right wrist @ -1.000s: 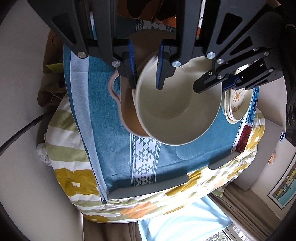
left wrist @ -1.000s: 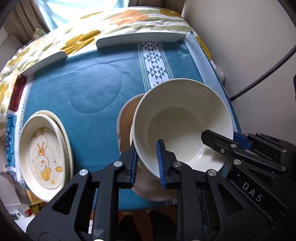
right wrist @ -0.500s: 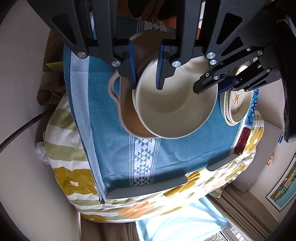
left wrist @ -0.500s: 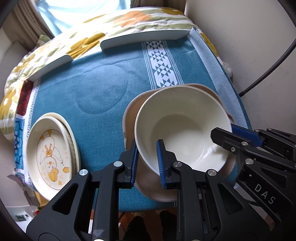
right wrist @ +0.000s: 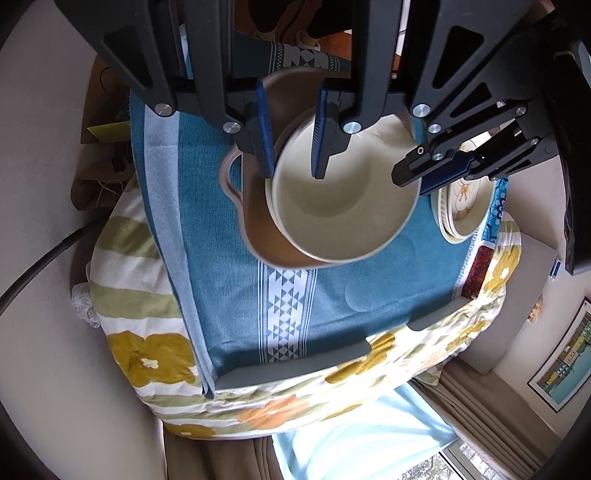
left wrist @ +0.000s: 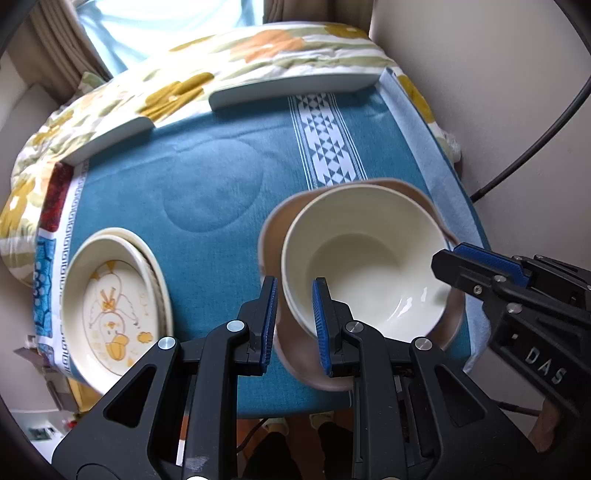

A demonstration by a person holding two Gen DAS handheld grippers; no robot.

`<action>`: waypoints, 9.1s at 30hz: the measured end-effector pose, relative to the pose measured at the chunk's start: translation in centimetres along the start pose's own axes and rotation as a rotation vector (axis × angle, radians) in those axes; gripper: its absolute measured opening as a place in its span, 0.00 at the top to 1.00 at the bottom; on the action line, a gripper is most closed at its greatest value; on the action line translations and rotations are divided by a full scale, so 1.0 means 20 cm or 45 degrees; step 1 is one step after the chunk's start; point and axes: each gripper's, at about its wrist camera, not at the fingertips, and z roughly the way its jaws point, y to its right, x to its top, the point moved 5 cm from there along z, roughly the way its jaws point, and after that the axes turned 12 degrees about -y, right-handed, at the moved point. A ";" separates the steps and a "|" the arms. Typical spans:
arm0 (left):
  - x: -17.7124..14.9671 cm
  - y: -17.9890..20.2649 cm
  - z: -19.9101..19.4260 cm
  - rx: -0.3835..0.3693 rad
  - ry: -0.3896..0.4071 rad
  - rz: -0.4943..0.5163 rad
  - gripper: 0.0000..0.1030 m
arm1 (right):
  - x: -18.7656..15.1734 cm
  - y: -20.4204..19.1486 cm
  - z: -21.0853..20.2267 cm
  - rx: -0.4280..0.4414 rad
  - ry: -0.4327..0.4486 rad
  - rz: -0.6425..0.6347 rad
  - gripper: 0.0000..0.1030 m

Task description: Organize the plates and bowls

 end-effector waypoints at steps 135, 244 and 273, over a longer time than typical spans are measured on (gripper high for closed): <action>-0.37 -1.33 0.26 -0.186 -0.104 0.159 0.90 | -0.13 -1.19 0.71 -0.175 -0.209 -0.451 0.84; -1.28 -1.00 -1.47 0.070 0.893 -0.184 0.00 | -1.01 -1.21 -1.05 -0.399 0.852 -0.145 0.01; -1.27 -1.02 -1.45 0.070 0.890 -0.188 0.00 | -0.98 -1.20 -1.07 -0.400 0.850 -0.148 0.01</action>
